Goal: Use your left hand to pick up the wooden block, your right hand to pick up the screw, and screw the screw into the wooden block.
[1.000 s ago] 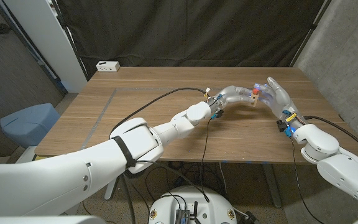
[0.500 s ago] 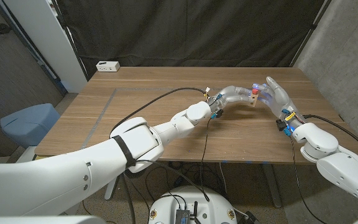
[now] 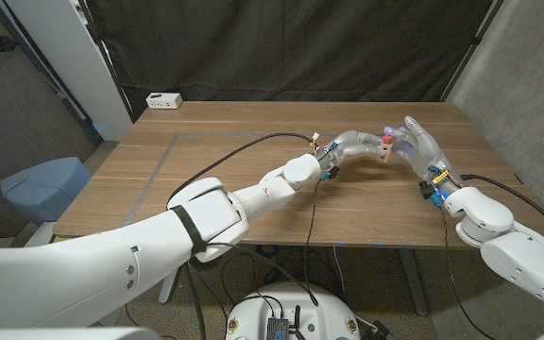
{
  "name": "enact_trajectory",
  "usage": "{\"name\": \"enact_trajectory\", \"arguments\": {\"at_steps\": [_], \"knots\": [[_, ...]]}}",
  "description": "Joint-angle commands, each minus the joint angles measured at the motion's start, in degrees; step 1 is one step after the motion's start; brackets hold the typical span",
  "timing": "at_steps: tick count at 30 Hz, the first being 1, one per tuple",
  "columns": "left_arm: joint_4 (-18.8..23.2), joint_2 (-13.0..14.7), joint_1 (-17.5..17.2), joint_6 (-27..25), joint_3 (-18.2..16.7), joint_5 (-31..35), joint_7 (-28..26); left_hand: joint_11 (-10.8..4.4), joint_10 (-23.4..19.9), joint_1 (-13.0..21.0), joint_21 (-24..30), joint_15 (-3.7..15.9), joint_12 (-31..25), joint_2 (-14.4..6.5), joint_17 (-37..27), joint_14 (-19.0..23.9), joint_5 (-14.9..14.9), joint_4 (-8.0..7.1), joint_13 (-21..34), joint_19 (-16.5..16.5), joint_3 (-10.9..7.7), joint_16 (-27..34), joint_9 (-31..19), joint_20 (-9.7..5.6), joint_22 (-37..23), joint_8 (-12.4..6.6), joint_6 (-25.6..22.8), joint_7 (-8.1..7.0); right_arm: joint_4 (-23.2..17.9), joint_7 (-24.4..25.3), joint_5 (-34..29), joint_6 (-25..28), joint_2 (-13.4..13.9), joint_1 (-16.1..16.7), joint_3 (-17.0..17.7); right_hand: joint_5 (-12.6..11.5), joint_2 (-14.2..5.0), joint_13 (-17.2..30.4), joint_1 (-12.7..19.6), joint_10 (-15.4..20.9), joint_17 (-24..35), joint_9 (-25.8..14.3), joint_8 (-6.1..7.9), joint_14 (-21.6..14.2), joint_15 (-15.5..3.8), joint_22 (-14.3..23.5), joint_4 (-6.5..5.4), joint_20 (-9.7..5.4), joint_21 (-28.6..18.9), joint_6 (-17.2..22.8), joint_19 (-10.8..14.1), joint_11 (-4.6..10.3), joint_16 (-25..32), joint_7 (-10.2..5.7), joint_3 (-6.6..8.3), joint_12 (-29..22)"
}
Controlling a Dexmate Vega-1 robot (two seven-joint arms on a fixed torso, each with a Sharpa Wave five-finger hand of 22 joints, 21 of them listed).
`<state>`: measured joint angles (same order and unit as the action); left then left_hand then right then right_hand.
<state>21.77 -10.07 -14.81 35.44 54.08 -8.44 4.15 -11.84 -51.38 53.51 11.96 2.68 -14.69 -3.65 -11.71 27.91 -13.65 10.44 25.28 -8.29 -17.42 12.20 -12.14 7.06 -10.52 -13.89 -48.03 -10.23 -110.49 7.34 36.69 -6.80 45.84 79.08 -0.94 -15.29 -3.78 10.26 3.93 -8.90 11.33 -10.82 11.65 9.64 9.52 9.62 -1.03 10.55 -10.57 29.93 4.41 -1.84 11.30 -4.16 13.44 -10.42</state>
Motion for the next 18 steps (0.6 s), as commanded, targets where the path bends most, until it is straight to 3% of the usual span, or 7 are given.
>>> {"name": "enact_trajectory", "arguments": {"at_steps": [1,18], "knots": [[-0.2,-0.1,0.4,-0.7,0.2,0.0,0.0,-0.26,-0.6,0.2,0.1,3.13,-0.9,-1.7,-0.2,0.7,-0.2,-1.62,8.0,-0.2,-2.2,0.0,-0.1,-0.34,-0.1,-0.59,-5.8,1.89,1.0,0.0,-0.2,-0.7,-0.3,-1.2,-0.5,-0.4,-0.33,0.1,-0.3,0.1,0.2,-0.1,-0.39,1.4,0.11,0.2,-0.24,0.3,-0.4,-0.7,0.4,0.02,0.2,-0.56,0.05,-0.5],[-0.3,-0.2,0.7,-1.5,0.5,-0.4,0.2,-0.28,-0.5,0.3,0.1,3.17,-0.9,-1.7,-0.2,0.7,-0.2,-1.58,8.0,-0.2,-2.16,0.0,-0.2,-0.39,-0.1,-0.6,-5.9,1.87,0.8,0.1,0.9,2.0,0.9,-1.7,-0.8,-0.5,-0.04,0.1,-0.3,-1.2,0.1,-0.2,-1.41,2.0,0.33,0.2,-0.16,0.65,-0.2,-4.3,0.0,-0.9,0.0,-1.34,-0.09,-0.1]]}}
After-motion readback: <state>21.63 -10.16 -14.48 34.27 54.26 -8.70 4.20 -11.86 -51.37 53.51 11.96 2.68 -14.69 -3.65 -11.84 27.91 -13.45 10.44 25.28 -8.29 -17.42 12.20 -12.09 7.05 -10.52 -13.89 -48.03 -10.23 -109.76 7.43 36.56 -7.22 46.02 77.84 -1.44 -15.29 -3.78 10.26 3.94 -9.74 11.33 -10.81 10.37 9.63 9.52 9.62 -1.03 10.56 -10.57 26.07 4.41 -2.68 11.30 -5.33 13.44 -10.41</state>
